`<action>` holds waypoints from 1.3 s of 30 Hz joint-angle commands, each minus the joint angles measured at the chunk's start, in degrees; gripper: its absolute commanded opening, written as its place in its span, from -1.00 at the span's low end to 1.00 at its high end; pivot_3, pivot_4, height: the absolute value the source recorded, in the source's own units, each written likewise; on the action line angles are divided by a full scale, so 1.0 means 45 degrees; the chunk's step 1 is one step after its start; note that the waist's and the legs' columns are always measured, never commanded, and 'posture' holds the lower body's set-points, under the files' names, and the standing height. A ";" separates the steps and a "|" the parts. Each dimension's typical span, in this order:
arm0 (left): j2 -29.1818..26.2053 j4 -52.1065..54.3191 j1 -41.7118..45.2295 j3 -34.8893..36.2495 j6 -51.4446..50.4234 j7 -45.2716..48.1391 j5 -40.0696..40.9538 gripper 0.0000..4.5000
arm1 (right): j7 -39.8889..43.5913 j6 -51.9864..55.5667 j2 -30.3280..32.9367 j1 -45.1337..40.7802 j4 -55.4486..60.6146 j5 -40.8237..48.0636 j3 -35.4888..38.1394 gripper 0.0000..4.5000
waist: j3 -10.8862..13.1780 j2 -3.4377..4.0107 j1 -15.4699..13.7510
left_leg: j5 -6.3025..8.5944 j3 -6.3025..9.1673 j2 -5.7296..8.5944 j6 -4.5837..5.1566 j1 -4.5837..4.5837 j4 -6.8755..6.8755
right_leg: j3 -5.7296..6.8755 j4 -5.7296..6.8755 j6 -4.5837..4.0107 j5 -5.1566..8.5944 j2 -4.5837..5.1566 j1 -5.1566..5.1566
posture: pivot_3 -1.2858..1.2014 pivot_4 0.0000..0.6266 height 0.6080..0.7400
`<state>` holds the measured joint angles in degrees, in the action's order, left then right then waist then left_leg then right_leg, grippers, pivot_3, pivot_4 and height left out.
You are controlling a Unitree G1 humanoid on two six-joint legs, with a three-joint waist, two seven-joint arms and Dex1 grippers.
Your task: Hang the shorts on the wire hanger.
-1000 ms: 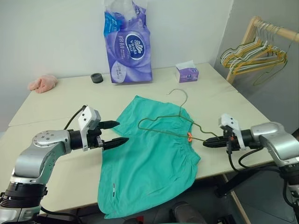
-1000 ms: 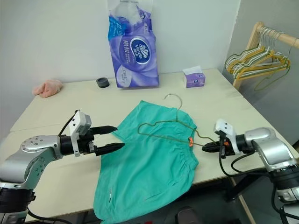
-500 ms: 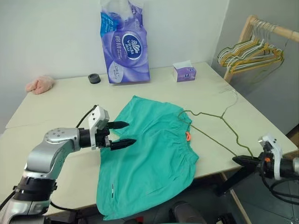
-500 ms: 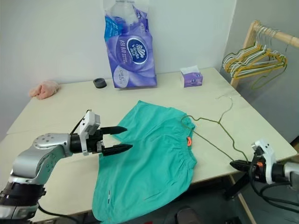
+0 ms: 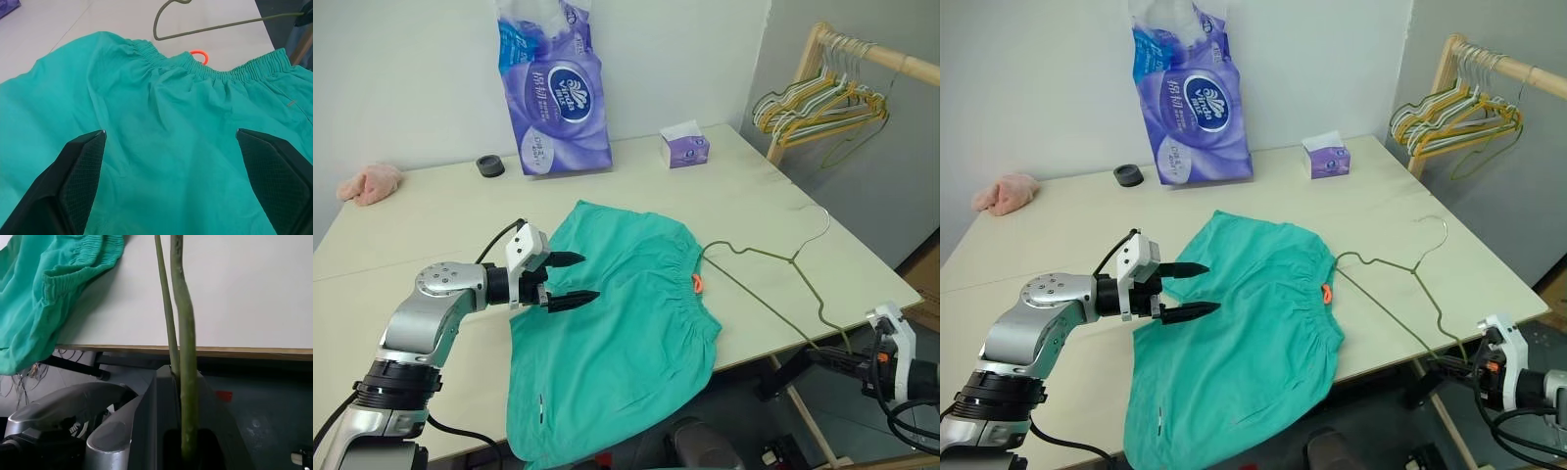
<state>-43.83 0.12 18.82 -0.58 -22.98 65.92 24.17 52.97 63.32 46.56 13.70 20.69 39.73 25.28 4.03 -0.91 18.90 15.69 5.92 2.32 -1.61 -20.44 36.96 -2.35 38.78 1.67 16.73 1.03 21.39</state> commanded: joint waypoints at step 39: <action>0.0132 0.0597 -0.0369 -0.0043 0.1710 0.0277 -0.0832 1.00 | -0.1656 0.1212 -0.0646 0.0553 -0.0206 0.2462 0.0680 -1.00 | 0.0016 -0.0007 -0.0056 | 0.0007 -0.0005 0.0001 0.0001 -0.0016 0.0002 | -0.0006 -0.0017 0.0001 0.0000 0.0003 0.0002 | -0.30 -0.85 1.00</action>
<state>-43.04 1.72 16.22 -0.90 -16.25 66.98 20.39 45.61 69.09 43.65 16.49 18.61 49.63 28.04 4.11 -0.95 18.64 15.72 5.89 2.33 -1.61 -20.51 36.96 -2.38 38.70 1.68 16.73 1.04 21.39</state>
